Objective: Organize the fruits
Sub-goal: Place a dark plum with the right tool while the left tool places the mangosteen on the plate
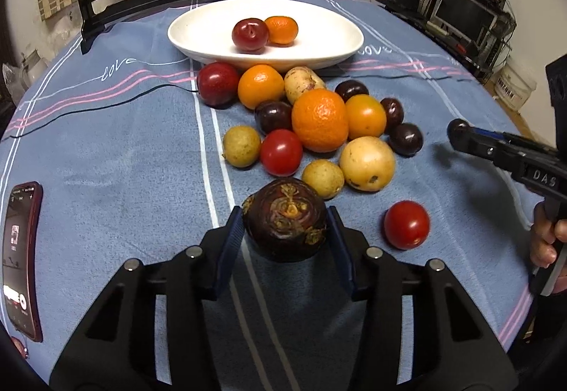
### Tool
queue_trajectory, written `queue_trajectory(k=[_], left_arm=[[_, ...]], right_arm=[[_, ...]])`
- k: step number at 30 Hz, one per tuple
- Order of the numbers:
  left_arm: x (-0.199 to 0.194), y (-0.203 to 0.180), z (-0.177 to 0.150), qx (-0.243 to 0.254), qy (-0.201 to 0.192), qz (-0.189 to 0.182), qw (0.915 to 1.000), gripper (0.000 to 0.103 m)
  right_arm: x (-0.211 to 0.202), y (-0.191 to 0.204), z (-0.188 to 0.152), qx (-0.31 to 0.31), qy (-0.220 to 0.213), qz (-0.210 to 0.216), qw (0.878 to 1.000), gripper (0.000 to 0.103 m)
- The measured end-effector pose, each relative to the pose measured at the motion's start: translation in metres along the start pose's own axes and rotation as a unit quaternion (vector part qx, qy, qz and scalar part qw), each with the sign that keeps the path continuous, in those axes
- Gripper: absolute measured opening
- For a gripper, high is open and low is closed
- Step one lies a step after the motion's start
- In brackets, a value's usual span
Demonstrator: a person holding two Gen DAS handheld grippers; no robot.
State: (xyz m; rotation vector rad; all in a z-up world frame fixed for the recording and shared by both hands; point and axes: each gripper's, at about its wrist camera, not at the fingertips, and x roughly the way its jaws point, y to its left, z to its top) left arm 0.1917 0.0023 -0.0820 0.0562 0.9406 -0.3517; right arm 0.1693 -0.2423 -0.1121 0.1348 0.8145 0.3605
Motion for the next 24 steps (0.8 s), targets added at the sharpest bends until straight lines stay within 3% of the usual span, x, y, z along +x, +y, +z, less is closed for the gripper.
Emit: queue_trajectory(k=[6, 11, 13, 19, 24], left_arm=[[-0.019, 0.010, 0.030, -0.017, -0.038, -0.024, 0.9989, 0.048], [-0.014, 0.032, 0.094, -0.061, -0.080, -0.028, 0.9945, 0.048], [-0.003, 0.041, 0.119, -0.071, -0.087, -0.004, 0.9937, 0.048], [0.054, 0.074, 0.174, -0.116, -0.053, 0.030, 0.9913, 0.048], [0.079, 0.089, 0.180, -0.139, -0.022, 0.040, 0.9892, 0.048]], right_arm=[[-0.002, 0.010, 0.031, -0.015, -0.023, 0.013, 1.000, 0.030], [0.018, 0.023, 0.082, -0.015, -0.067, 0.030, 0.997, 0.030], [0.039, 0.025, 0.104, -0.018, -0.069, 0.018, 0.997, 0.030], [0.102, 0.022, 0.137, -0.023, -0.029, -0.005, 0.999, 0.029], [0.131, 0.019, 0.140, -0.032, 0.000, -0.008, 0.999, 0.033]])
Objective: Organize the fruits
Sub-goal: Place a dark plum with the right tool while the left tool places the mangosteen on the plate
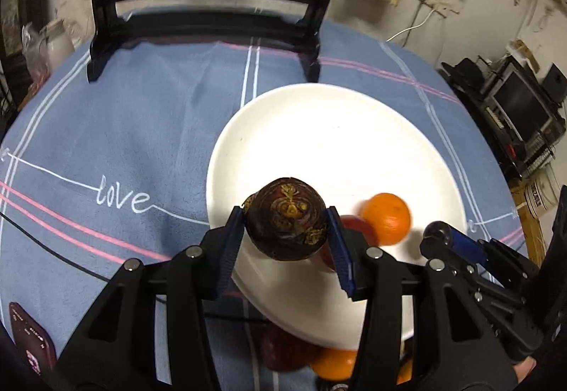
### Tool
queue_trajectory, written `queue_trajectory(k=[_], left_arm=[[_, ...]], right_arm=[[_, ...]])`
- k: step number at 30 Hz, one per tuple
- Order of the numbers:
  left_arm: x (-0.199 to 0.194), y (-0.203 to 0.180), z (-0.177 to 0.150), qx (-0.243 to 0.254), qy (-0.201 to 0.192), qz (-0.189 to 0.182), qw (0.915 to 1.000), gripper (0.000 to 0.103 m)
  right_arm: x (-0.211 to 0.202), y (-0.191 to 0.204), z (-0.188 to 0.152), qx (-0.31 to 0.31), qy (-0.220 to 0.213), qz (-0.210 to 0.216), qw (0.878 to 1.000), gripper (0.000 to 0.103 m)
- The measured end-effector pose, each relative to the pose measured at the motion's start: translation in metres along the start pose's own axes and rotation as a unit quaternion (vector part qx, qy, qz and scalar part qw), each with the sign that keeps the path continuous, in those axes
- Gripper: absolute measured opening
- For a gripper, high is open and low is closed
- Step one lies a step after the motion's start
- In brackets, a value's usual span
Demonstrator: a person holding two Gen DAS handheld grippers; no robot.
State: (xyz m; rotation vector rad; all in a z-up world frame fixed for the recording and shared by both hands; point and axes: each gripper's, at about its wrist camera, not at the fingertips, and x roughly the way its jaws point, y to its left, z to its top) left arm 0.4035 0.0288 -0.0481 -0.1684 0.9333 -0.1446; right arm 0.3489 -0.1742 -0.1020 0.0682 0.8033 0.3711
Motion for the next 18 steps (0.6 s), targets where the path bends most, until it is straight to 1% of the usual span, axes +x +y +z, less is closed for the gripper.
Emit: queue_trajectory(k=[1, 2, 3, 4, 5, 7, 10, 13, 18], left_arm=[[0.002, -0.001, 0.001, 0.003, 0.002, 0.005, 1.0000, 0.049], [0.002, -0.002, -0.001, 0.005, -0.001, 0.008, 1.0000, 0.051], [-0.002, -0.004, -0.002, 0.007, -0.007, 0.010, 0.9999, 0.061], [-0.008, -0.006, -0.003, 0.009, -0.014, 0.012, 0.9998, 0.074], [-0.020, -0.007, -0.005, 0.012, -0.030, 0.015, 0.9994, 0.077], [-0.046, -0.010, -0.012, 0.021, -0.056, 0.016, 0.9981, 0.088], [-0.075, -0.014, -0.030, 0.037, -0.072, 0.020, 0.9965, 0.097], [-0.097, -0.011, -0.062, 0.047, -0.074, 0.009, 0.9961, 0.099], [-0.113, 0.006, -0.120, 0.041, -0.048, -0.013, 0.9979, 0.099]], right_arm=[[0.000, 0.000, 0.000, -0.006, -0.003, 0.001, 1.000, 0.045], [-0.003, 0.001, 0.000, -0.008, -0.008, 0.002, 1.000, 0.052], [-0.007, 0.002, 0.001, -0.007, -0.012, 0.005, 1.000, 0.061], [-0.012, 0.004, 0.001, -0.006, -0.016, 0.010, 1.000, 0.061], [-0.018, 0.005, 0.002, -0.003, -0.022, 0.014, 1.000, 0.061], [-0.037, 0.007, 0.000, -0.002, -0.037, 0.011, 0.999, 0.061], [-0.067, 0.013, -0.015, -0.008, -0.055, 0.015, 0.998, 0.062], [-0.093, 0.023, -0.045, -0.014, -0.056, 0.031, 0.998, 0.062], [-0.121, 0.047, -0.112, -0.032, -0.021, 0.036, 0.999, 0.062]])
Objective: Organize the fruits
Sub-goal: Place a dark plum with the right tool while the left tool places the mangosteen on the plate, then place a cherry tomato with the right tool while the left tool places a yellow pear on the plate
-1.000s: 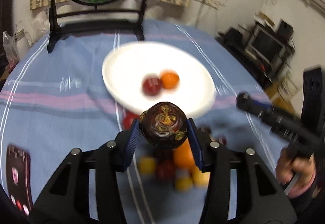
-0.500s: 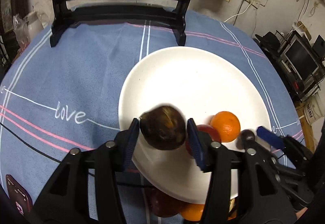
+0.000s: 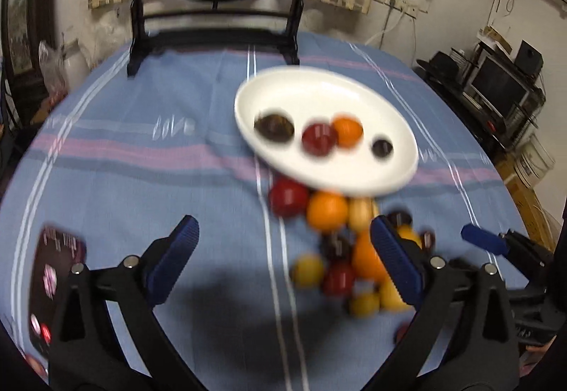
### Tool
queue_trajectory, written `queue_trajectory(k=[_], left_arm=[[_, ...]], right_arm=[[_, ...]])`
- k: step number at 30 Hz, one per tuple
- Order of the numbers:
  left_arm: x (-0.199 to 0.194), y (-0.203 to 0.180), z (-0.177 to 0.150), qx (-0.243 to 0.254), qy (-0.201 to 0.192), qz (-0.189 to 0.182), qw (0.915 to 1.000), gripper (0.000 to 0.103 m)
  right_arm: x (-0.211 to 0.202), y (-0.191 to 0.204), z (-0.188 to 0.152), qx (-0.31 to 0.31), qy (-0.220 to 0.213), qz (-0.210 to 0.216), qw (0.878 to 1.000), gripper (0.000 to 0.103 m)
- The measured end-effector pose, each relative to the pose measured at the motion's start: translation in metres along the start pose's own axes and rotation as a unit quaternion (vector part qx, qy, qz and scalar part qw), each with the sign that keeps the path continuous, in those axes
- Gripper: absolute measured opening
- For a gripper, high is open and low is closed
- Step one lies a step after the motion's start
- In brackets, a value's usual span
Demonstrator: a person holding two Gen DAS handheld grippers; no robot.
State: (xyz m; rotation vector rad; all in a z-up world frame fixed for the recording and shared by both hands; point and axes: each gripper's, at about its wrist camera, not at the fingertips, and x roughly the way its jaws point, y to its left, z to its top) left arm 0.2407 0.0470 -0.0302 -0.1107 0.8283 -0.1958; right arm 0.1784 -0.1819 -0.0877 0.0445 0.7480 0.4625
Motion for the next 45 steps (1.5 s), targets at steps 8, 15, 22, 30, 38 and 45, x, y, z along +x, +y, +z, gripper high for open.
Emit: queue_trajectory(k=[8, 15, 22, 30, 38, 45], left_arm=[[-0.006, 0.007, -0.060, -0.005, 0.018, 0.022, 0.9996, 0.099], [-0.008, 0.005, -0.068, 0.011, 0.005, 0.029, 0.9995, 0.099], [-0.007, 0.011, -0.068, 0.001, 0.009, 0.019, 0.9998, 0.099], [-0.005, 0.013, -0.068, -0.008, 0.012, 0.011, 0.9998, 0.099], [-0.006, 0.008, -0.068, 0.002, 0.012, 0.004, 0.9999, 0.099], [-0.012, -0.041, -0.069, 0.076, -0.006, -0.041, 0.9962, 0.078]], right_arm=[[-0.002, 0.037, -0.046, -0.042, 0.045, 0.009, 0.998, 0.062], [0.009, 0.042, -0.047, -0.040, 0.055, -0.001, 0.998, 0.062], [0.015, 0.044, -0.047, -0.047, 0.071, -0.009, 0.996, 0.050], [0.027, 0.051, -0.049, -0.067, 0.097, -0.024, 0.993, 0.035], [0.008, 0.011, -0.046, 0.028, 0.060, 0.032, 0.997, 0.033], [-0.011, -0.007, -0.047, 0.073, 0.016, 0.074, 0.994, 0.033]])
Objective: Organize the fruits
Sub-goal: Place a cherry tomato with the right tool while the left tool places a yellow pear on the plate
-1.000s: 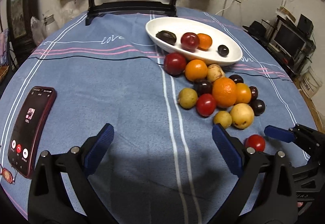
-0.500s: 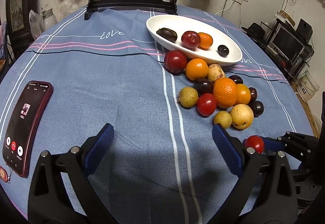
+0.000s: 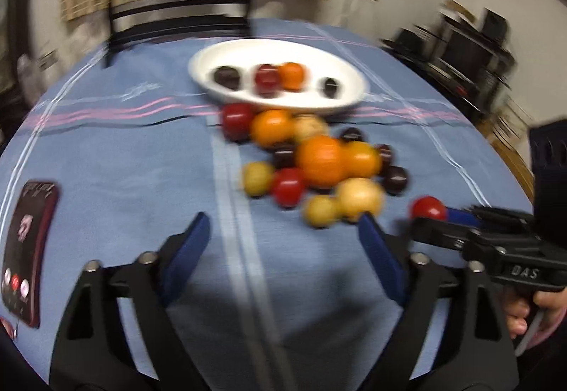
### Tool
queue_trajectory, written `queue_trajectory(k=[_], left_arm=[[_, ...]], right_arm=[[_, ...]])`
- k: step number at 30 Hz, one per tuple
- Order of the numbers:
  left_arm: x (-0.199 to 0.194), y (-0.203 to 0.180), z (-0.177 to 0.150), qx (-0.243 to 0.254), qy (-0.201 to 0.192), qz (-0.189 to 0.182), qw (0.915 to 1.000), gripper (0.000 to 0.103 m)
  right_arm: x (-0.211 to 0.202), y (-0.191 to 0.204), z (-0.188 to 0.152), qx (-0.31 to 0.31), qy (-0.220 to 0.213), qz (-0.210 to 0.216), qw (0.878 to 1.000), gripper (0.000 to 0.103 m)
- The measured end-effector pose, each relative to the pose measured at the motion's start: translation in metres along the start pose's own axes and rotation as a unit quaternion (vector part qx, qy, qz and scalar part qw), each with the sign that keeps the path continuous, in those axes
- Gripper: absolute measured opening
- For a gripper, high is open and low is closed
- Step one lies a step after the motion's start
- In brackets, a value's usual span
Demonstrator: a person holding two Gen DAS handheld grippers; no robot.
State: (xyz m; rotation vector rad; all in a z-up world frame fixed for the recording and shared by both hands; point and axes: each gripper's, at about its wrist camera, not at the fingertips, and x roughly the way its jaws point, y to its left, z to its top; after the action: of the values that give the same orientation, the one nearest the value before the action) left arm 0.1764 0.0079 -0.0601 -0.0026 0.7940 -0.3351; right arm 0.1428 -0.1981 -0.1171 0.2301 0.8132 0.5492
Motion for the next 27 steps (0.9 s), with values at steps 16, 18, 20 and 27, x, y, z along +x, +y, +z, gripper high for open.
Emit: queue_trajectory(k=[16, 18, 20, 27], left_arm=[[0.042, -0.061, 0.017, 0.087, 0.047, -0.009, 0.9950, 0.044], [0.044, -0.063, 0.019, 0.091, 0.050, -0.005, 0.9946, 0.044], [0.047, -0.066, 0.021, 0.096, 0.053, 0.001, 0.9939, 0.044], [0.056, -0.081, 0.021, 0.146, 0.070, 0.034, 0.9861, 0.044]], right_arm=[[-0.031, -0.039, -0.003, 0.044, -0.045, 0.010, 0.998, 0.032], [-0.031, -0.041, -0.003, 0.049, -0.045, 0.018, 0.998, 0.032], [-0.032, -0.042, -0.003, 0.055, -0.046, 0.024, 0.997, 0.032], [-0.034, -0.046, -0.005, 0.065, -0.048, 0.041, 0.996, 0.032]])
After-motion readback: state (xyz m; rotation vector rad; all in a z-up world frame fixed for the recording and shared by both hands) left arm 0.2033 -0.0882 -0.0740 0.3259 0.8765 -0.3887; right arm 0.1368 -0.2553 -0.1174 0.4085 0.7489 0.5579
